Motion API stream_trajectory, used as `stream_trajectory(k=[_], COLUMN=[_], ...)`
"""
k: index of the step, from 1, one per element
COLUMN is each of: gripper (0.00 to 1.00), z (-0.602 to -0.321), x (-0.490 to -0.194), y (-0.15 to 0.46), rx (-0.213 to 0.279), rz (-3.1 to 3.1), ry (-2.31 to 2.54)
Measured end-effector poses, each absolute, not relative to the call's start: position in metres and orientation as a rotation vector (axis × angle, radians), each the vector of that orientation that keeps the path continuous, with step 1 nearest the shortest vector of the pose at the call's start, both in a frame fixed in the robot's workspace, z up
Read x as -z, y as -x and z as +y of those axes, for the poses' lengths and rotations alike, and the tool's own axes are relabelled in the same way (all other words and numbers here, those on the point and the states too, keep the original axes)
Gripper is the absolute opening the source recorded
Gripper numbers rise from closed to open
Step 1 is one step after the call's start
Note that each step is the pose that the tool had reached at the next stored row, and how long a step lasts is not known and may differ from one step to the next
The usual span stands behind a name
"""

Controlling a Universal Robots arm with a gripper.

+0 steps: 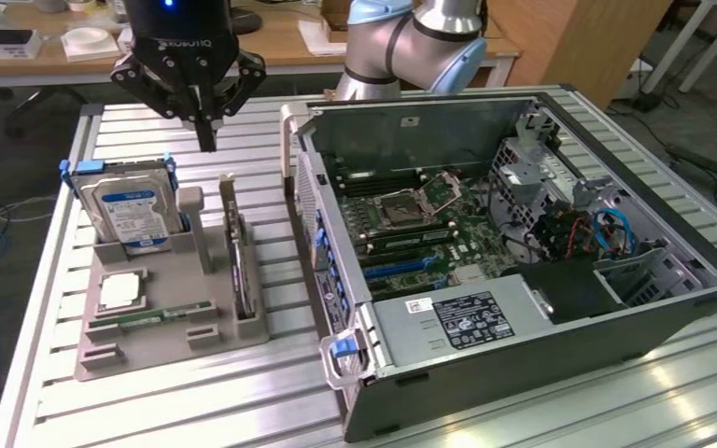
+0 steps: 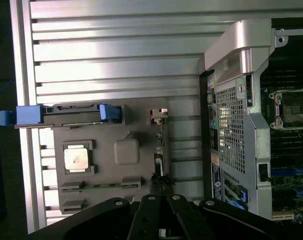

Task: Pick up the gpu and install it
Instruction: 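Reach for the gpu, then pick up the gpu and move the gpu toward the slot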

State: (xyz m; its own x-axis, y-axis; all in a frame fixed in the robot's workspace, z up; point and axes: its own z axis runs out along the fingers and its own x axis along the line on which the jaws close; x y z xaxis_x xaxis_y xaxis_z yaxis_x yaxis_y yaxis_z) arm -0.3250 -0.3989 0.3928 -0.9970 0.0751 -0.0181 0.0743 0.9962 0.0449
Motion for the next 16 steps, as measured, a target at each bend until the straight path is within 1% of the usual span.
stream_trajectory(k=[12,13,15,16], gripper=[0.1,0.11,0.23,0.23], z=[-0.3989,-0.3989,-0.399,-0.3991], x=[-0.3928,-0.3928,-0.3928,-0.3928], y=[0.3251,0.3251,0.3251,0.3251], rx=[-0.069,-0.069,-0.069,-0.069], rz=[3.119,3.119,3.119,3.119], ry=[-0.117,-0.117,-0.117,-0.117])
